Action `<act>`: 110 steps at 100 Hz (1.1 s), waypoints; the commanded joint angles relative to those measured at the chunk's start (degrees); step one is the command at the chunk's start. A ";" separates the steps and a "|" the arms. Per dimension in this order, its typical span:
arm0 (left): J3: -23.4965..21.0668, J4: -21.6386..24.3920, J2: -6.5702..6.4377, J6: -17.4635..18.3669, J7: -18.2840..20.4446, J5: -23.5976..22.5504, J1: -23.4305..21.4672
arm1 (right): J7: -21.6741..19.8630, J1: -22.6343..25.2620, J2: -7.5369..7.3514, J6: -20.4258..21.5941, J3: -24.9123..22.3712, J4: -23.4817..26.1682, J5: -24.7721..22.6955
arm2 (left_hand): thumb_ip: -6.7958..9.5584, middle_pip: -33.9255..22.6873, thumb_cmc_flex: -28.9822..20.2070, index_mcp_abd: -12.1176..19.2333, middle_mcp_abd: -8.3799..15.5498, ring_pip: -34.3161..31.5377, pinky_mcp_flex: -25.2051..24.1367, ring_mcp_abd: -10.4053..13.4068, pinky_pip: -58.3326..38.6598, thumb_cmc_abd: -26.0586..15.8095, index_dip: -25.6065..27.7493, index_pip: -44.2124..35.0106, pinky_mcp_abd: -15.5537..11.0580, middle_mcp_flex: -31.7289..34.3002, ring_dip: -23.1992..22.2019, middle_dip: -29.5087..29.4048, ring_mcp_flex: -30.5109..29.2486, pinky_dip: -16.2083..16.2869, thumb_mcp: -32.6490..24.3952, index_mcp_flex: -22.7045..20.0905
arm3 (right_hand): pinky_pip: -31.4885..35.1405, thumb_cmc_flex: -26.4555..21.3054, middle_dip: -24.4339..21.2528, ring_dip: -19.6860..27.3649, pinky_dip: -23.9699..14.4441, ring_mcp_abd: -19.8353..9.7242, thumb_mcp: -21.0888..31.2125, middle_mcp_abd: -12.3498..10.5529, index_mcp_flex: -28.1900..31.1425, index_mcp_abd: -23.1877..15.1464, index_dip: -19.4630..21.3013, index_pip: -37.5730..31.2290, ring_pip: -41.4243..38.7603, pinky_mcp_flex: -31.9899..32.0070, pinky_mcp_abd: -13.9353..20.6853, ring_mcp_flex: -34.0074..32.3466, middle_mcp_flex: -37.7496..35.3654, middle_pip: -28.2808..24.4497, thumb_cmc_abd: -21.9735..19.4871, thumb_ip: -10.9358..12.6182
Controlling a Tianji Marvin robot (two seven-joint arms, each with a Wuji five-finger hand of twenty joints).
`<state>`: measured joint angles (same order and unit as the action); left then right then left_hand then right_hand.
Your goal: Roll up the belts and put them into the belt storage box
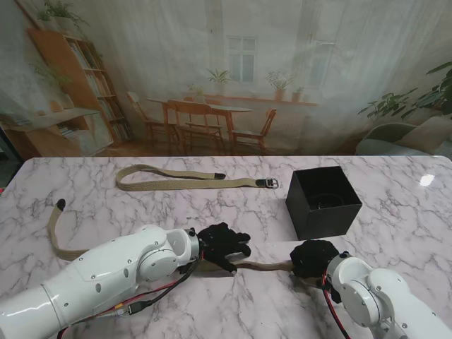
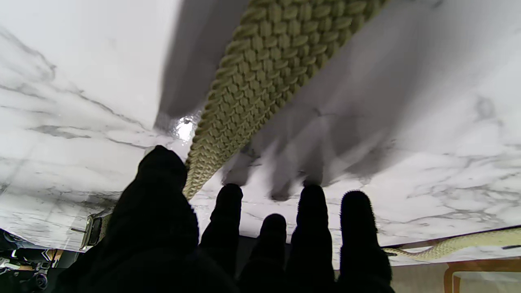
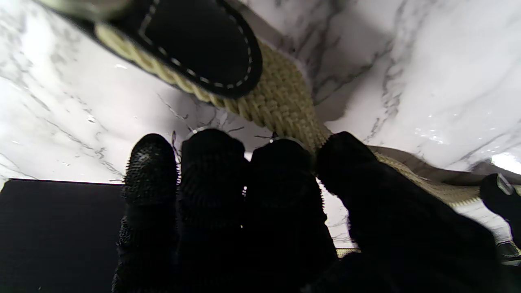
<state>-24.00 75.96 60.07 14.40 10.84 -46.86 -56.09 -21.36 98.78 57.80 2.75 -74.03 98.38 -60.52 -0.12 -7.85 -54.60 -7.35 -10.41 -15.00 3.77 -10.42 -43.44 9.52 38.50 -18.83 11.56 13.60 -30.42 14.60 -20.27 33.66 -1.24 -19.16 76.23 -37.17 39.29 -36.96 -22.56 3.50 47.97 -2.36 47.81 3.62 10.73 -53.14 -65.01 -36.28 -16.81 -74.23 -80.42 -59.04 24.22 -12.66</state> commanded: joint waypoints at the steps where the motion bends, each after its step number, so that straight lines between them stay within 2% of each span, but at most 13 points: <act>1: 0.97 -0.73 -0.02 -0.45 0.33 -0.89 -0.13 | 0.11 0.19 0.10 -0.35 0.19 -0.10 -0.07 | 1.11 -1.34 -1.76 1.48 0.05 -1.67 -0.34 -0.25 -2.04 1.62 7.08 -9.67 -0.17 -2.93 -0.83 1.02 -0.60 1.37 -1.44 -0.29 | 1.63 -3.16 -0.07 -0.13 0.49 -0.87 1.89 -1.64 1.95 -0.07 -1.30 -0.28 -4.03 -0.62 -0.38 -1.16 -2.92 -3.05 1.07 -1.05; 11: 1.66 -0.77 -0.04 -0.58 -0.84 -2.50 0.07 | 0.10 0.16 0.09 -0.38 0.25 -0.12 -0.02 | 1.11 -2.27 -2.40 2.28 0.13 -2.03 -0.23 -0.17 -2.69 2.73 13.47 -16.97 -0.44 -2.66 -1.09 1.90 -0.38 1.59 -2.18 -0.04 | 1.59 -3.21 -0.10 -0.11 0.52 -0.86 1.84 -1.62 1.94 -0.06 -1.29 -0.27 -4.01 -0.53 -0.33 -1.15 -2.92 -3.01 1.00 -1.04; 14: 1.84 -0.70 -0.09 -0.54 -1.11 -3.07 0.15 | 0.05 0.17 0.09 -0.39 0.24 -0.11 -0.03 | 0.98 -2.58 -3.50 2.89 0.21 -2.10 -0.20 -0.14 -2.75 4.04 16.27 -18.92 -0.48 -2.11 -1.11 2.17 -0.40 1.53 -2.91 -0.79 | 1.58 -3.18 -0.11 -0.10 0.52 -0.86 1.79 -1.61 1.92 -0.07 -1.29 -0.25 -4.00 -0.52 -0.31 -1.15 -2.92 -3.00 1.00 -1.06; 20: 2.09 -0.42 -0.27 -0.46 -1.30 -4.08 0.28 | -0.06 0.22 0.08 -0.44 0.20 -0.06 -0.03 | 0.83 -2.85 -6.56 4.48 0.30 -2.17 -0.13 -0.22 -2.79 6.04 17.84 -20.85 -0.50 -1.23 -1.11 2.36 -0.46 1.46 -4.25 -3.23 | 1.52 -3.19 -0.12 -0.08 0.55 -0.86 1.74 -1.66 1.89 -0.15 -1.28 -0.23 -3.99 -0.40 -0.29 -1.15 -2.93 -2.99 0.90 -1.05; 29: 2.01 -0.13 -0.41 -0.52 -1.65 -5.09 0.17 | 0.02 0.33 0.10 -0.51 0.13 -0.02 -0.02 | 0.03 -3.11 -10.88 6.03 0.58 -2.45 0.06 -0.33 -3.04 5.31 13.56 -23.01 -0.64 0.77 -1.09 2.58 -0.66 1.17 -5.09 -8.36 | 1.48 -3.26 -0.12 -0.06 0.57 -0.85 1.68 -1.69 1.82 -0.12 -1.27 -0.21 -3.98 -0.36 -0.23 -1.15 -2.93 -3.00 0.89 -1.03; 39: 1.72 0.16 -0.60 -0.87 -1.72 -6.06 0.00 | 0.06 0.43 0.11 -0.54 0.04 0.01 -0.04 | 0.05 -3.45 -13.00 6.75 1.05 -2.52 0.03 -0.34 -3.06 4.03 10.44 -24.09 -0.50 2.83 -0.99 2.67 -1.02 0.95 -5.69 -12.27 | 1.49 -3.31 -0.12 -0.05 0.57 -0.85 1.62 -1.71 1.87 -0.23 -1.21 -0.25 -3.98 -0.40 -0.24 -1.15 -2.92 -3.01 0.89 -1.01; 57: -0.43 1.32 -1.48 -0.72 0.46 -7.36 -1.01 | -0.26 0.64 0.08 -0.40 -0.37 0.21 -0.25 | -0.10 -3.55 -14.43 5.85 1.45 -2.14 -0.18 -0.10 -2.58 2.93 7.48 -23.63 -0.20 4.79 -0.61 2.62 -1.25 0.59 -6.19 -14.32 | 1.51 -3.40 -0.05 -0.07 0.58 -1.04 1.58 -1.88 1.92 -0.40 -1.10 -0.38 -4.10 -0.45 -0.17 -1.20 -2.96 -3.18 0.99 -0.98; 89: -7.60 3.04 -3.88 0.93 6.88 -12.70 -5.03 | -0.86 0.79 0.01 -0.51 -0.87 0.00 -1.22 | -0.42 -3.06 -13.63 4.31 1.35 -0.86 -0.65 -0.12 -1.31 2.38 2.36 -19.88 0.39 6.15 0.48 2.27 -1.31 -0.04 -4.98 -18.41 | 1.45 -3.63 0.01 -0.04 0.63 -1.28 1.53 -2.20 1.86 -1.48 -0.60 -1.33 -4.18 -0.37 -0.03 -1.08 -2.85 -3.36 1.48 -1.03; 99: -7.98 2.73 -3.92 1.10 6.69 -12.89 -5.38 | 0.07 0.65 0.09 -0.98 -0.39 -0.36 -1.35 | -0.42 -3.05 -13.62 4.65 1.44 -0.84 -0.64 0.06 -1.28 2.08 2.97 -20.26 0.39 6.65 0.52 2.27 -1.50 -0.03 -4.78 -18.54 | 1.08 -2.62 -1.38 1.40 0.68 -0.60 0.25 -1.37 1.36 -3.38 -0.37 -0.92 -0.70 0.58 0.18 -1.10 -2.90 -0.40 0.58 -1.02; 105: -7.51 2.35 -3.81 1.03 6.11 -12.62 -5.12 | 0.19 0.70 0.11 -1.13 -0.30 -0.33 -1.46 | -0.39 -3.13 -13.62 4.62 1.46 -0.88 -0.63 0.10 -1.28 2.04 3.55 -20.66 0.41 6.83 0.51 2.36 -1.62 -0.02 -4.69 -18.41 | 0.22 -0.27 -3.58 3.93 0.61 0.54 -0.62 -0.51 0.53 -6.65 1.01 -0.76 6.06 2.53 0.28 -0.95 -2.52 5.77 0.58 -0.56; 110: -6.99 2.11 -3.71 0.97 5.77 -12.23 -4.77 | 0.65 0.87 0.14 -1.05 -0.32 -0.30 -1.76 | -0.32 -3.30 -13.59 4.50 1.56 -0.94 -0.63 0.25 -1.29 2.01 4.30 -21.29 0.42 7.05 0.47 2.53 -1.74 0.00 -4.67 -18.31 | -0.90 3.34 -2.50 5.03 0.27 1.36 -0.73 0.49 -0.06 -9.45 3.03 0.64 13.64 4.64 0.23 0.08 1.42 10.39 0.58 -0.33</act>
<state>-32.44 80.72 57.13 15.60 15.45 -59.30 -60.73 -20.92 99.18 57.85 1.90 -74.37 98.46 -61.70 -0.12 -10.85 -65.56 -3.19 -9.01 -16.34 3.83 -10.32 -44.82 12.70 46.11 -42.06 11.47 19.47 -30.30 17.16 -21.03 34.10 -5.43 -30.14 76.05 -35.98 36.35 -33.48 -22.40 3.50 46.60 -2.76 47.66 -0.47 11.17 -53.09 -58.04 -33.97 -16.83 -74.20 -80.31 -53.17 23.67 -13.32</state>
